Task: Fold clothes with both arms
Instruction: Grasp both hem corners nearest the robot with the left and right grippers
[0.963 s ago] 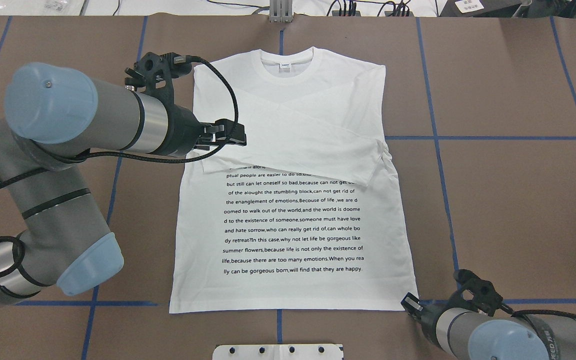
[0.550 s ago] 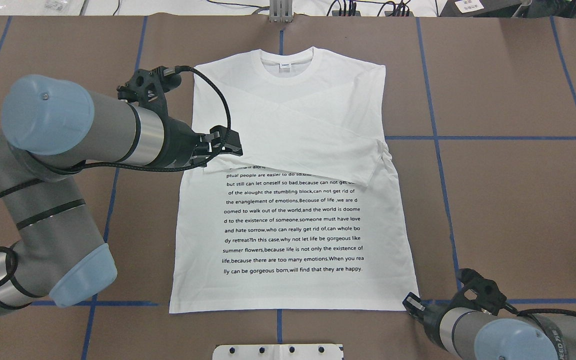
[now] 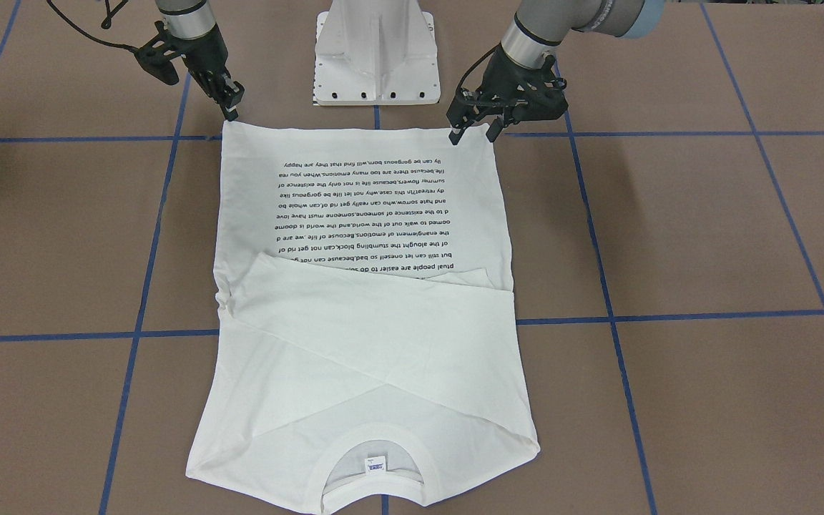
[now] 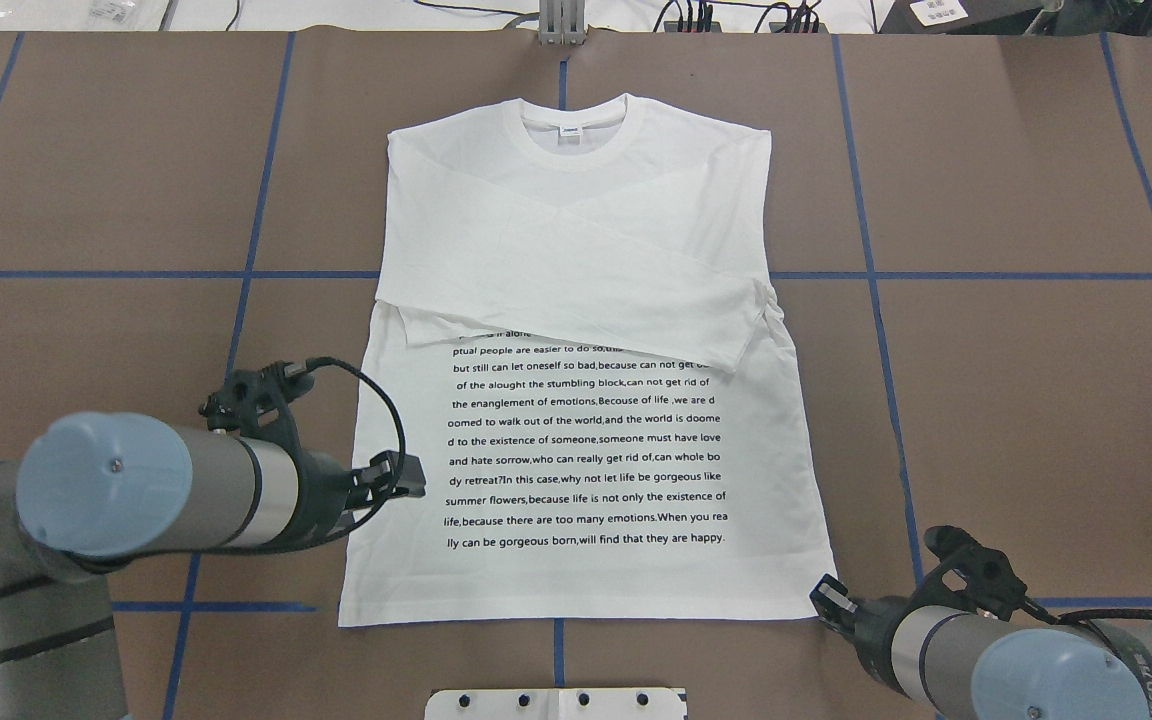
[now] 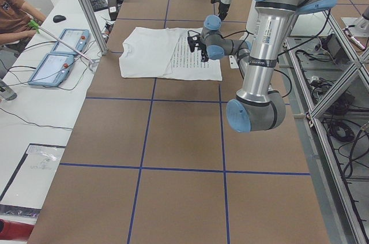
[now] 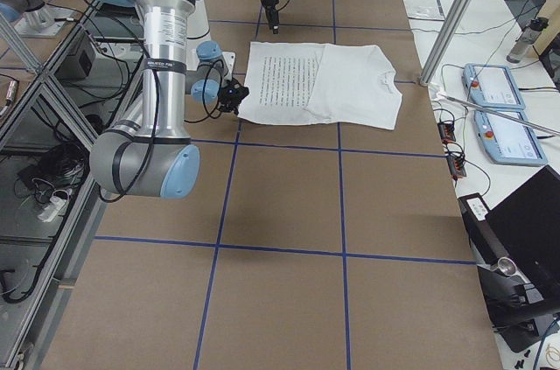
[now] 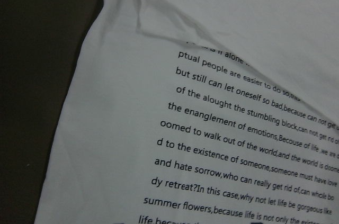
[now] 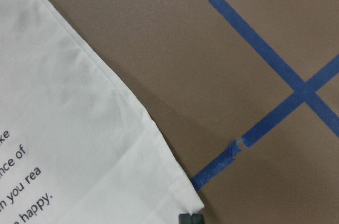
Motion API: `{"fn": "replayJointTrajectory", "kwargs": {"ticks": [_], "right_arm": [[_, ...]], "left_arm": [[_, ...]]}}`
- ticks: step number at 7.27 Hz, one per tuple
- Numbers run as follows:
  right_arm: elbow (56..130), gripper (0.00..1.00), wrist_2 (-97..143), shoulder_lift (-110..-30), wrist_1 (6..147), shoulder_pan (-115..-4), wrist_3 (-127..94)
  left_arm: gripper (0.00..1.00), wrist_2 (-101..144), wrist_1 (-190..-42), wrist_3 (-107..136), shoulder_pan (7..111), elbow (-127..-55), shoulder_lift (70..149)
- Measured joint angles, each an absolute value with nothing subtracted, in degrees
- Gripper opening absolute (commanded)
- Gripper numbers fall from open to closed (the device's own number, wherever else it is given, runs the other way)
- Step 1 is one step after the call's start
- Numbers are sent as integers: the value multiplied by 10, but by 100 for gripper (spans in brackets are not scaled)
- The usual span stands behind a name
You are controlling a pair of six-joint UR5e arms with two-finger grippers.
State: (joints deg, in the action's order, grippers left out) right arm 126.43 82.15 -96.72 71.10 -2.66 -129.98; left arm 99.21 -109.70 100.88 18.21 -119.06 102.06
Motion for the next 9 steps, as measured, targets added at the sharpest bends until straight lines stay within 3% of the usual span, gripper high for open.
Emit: {"fn": "replayJointTrajectory", "kwargs": {"ticks": [3,5,9], "right_arm": [[1265,0,821,-967,711,-33,-1299],[1265,0,820,-968,711,-35,-1298],[1266,0,820,-970,712,-36,-1298]], "left_arm": [[79,970,-1032,1056,119,-1189,1008],[67,969,-1022,1065,100,-1176,1007],[57,968,-1020,1065,95,-1165,1002]]}}
